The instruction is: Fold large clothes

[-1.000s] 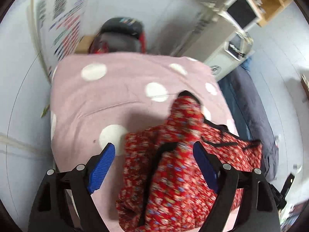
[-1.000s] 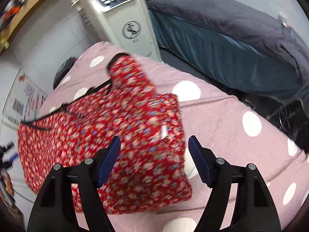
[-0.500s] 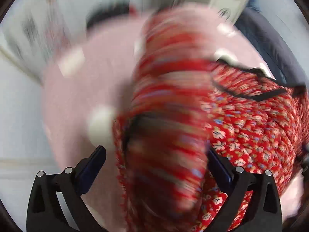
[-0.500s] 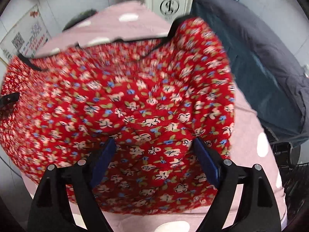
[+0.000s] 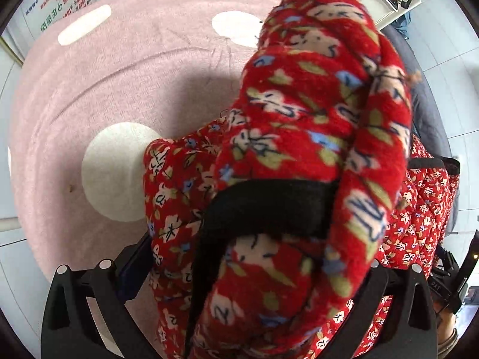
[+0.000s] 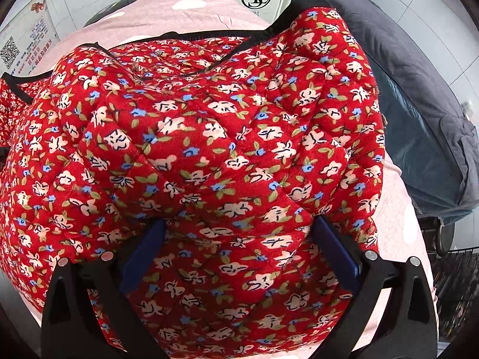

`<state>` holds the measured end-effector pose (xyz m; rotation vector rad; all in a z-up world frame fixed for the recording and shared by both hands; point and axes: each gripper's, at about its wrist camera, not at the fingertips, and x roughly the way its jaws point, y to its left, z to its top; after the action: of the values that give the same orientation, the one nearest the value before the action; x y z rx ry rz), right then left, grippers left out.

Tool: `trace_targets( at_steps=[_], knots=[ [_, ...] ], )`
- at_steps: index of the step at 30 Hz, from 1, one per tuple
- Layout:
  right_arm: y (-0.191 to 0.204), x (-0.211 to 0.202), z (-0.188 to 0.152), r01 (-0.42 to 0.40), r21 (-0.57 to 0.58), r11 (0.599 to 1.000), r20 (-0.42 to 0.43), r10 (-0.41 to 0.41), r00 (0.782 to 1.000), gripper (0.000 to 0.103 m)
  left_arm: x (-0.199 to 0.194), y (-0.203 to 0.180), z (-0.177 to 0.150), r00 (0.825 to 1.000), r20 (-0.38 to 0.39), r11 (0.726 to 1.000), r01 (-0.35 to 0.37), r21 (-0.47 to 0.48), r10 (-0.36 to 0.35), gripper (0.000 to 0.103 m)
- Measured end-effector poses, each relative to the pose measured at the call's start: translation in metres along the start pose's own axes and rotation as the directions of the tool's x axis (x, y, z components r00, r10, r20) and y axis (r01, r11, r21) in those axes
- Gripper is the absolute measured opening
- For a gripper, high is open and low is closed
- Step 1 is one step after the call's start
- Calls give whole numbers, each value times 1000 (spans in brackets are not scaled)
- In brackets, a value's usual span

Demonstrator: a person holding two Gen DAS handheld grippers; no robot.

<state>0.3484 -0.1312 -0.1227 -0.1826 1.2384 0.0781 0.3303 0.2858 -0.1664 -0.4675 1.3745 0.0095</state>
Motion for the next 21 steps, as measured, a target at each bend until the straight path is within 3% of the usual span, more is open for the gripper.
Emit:
trace_targets(
  at_steps=[7,9,11,13,16,19,21],
  knots=[
    [1,-14,-10,3,4,1000,3,-3,1000,97,-12,-6,-10,999,35,1000,-14,6,14,98],
    [-3,-35,-13,-31,9,999,67,31,997,97,-33,-11,-17,997,82,1000,-10,11,9,98],
    [-12,-54,-21,-103,20,994,140,99,985,97,-61,-13,-26,986,157,997,55,46,-62,97],
    [-25,-70,-32,-116,23,993,200,109,974,97,-80,-10,-32,972,202,992,108,73,-120,97],
    [-50,-85,-42,-155,55,986,268,135,954,97,-103,13,-29,958,246,989,139,55,-149,97],
    [-82,-80,-43,-287,131,949,265,246,933,97,-104,34,-21,955,217,978,207,7,-204,97],
    [-99,-66,-36,-321,182,930,222,279,934,97,-90,40,-14,950,165,964,268,4,-265,97]
  ],
)
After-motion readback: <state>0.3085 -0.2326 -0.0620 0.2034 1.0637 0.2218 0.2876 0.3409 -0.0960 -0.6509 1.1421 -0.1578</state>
